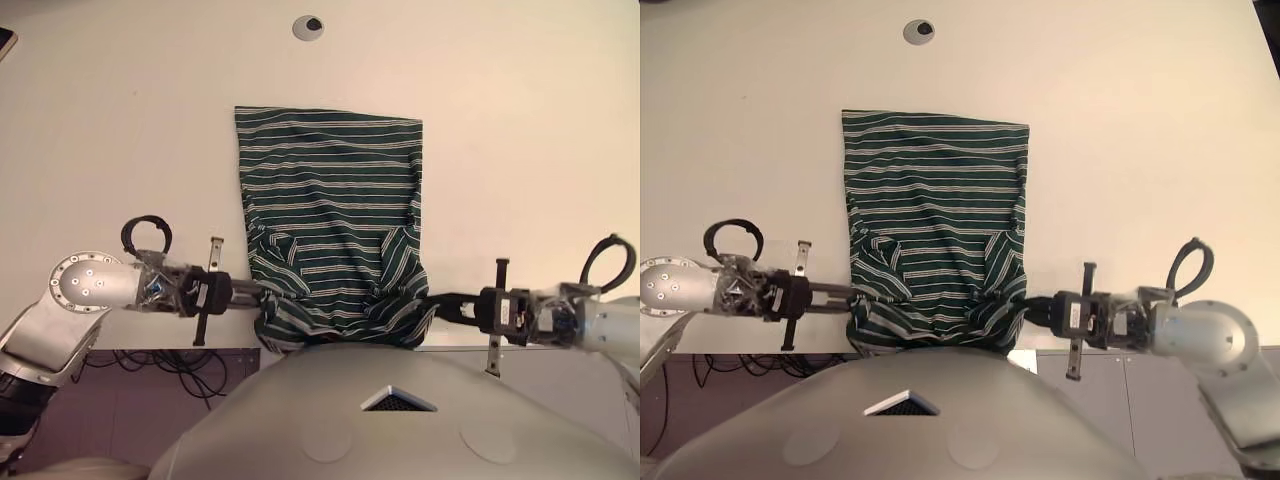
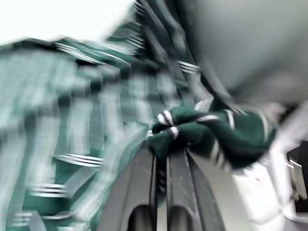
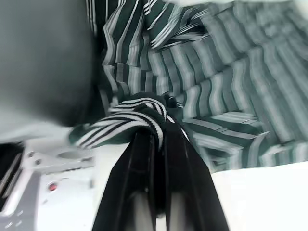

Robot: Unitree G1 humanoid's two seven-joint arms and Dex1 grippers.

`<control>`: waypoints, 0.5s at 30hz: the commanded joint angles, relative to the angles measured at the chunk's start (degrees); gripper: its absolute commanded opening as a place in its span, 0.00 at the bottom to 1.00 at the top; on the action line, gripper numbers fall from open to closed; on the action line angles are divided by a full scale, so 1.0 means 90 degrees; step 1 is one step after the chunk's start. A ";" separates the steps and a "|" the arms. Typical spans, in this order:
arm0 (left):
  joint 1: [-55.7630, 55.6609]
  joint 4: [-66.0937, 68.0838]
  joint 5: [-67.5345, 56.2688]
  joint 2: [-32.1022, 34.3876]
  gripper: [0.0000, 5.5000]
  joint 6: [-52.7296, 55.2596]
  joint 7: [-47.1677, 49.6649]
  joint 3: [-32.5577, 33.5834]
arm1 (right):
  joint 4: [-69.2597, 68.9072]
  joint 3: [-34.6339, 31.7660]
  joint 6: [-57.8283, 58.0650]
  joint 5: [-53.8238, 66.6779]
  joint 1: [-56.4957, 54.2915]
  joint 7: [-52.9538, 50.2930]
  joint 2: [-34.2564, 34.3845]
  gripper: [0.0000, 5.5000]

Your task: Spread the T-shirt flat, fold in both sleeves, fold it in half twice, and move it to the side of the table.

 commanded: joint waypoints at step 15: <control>-0.4234 0.3705 0.0704 -0.2982 0.00 0.2791 0.1947 0.0054 | 0.6038 0.1734 0.1612 -0.0344 -0.6404 -0.0993 0.2435 0.00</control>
